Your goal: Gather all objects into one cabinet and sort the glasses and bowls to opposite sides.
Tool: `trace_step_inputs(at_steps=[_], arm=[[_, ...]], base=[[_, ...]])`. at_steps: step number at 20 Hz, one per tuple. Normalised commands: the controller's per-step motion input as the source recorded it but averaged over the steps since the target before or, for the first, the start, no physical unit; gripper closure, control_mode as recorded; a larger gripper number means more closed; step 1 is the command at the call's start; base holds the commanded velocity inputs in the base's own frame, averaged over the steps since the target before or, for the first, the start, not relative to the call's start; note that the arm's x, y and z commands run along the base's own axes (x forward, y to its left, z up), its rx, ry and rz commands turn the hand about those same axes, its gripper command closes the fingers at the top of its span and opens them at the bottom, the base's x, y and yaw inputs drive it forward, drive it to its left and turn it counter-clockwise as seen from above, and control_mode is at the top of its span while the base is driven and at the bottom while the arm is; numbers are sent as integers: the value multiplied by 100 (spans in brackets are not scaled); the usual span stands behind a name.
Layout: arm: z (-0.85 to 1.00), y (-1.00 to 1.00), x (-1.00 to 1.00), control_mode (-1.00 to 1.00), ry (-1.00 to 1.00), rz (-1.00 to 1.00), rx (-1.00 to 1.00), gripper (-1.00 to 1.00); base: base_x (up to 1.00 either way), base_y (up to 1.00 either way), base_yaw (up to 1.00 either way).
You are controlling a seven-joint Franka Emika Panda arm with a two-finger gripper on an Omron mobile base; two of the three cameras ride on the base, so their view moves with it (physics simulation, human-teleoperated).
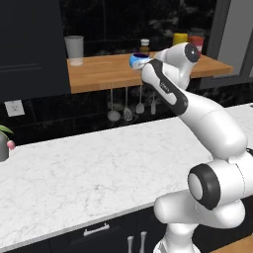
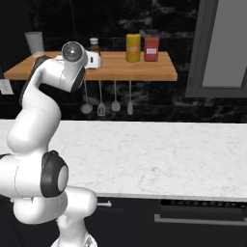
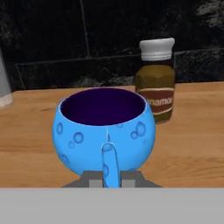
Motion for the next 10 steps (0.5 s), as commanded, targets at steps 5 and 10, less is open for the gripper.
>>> trace_step_inputs(at_steps=[5, 10], arm=[[36, 0, 0, -100, 9, 0, 1, 100], [14, 7, -8, -100, 10, 0, 0, 100]], base=[[0, 0, 0], [0, 0, 0]])
